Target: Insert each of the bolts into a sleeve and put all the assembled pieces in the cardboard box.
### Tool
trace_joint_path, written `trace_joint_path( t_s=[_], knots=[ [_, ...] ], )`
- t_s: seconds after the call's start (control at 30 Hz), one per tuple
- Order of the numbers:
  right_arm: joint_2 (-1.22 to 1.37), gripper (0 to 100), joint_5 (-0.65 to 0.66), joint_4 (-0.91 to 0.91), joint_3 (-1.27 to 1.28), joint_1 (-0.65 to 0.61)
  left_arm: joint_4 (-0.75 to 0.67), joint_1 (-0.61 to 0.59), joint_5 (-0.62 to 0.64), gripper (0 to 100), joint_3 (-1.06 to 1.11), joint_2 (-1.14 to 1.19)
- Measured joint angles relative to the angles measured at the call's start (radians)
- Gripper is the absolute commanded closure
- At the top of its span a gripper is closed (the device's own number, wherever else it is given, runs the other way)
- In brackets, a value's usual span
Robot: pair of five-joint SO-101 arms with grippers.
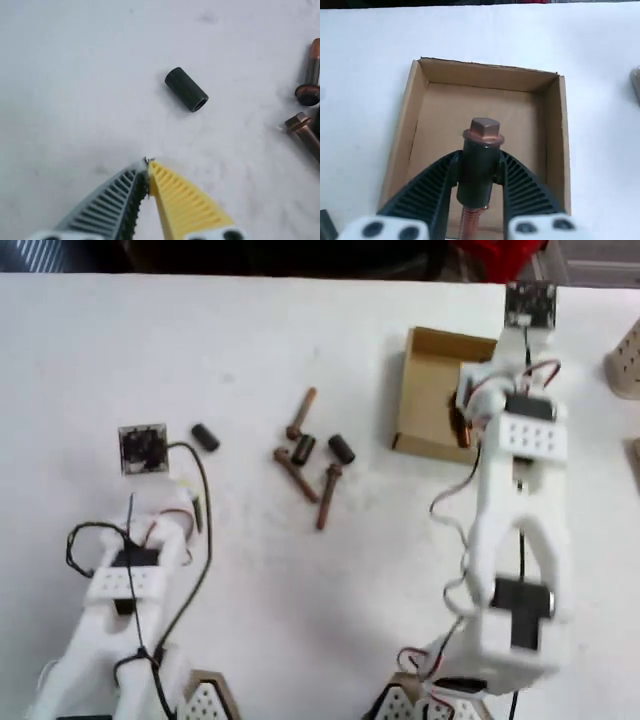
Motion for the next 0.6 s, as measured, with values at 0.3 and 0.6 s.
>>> trace_joint_path(
  t_s=[0.3,0.6],
  knots=[
    [0.531,98.1,0.011,0.247,-0.69,0.054,-0.002,-0.014,0.0,98,0.0,0.005],
    [1.048,98.0,0.149,0.474,-1.261,0.061,-0.002,-0.014,0.0,98,-0.003,0.008]
  ],
)
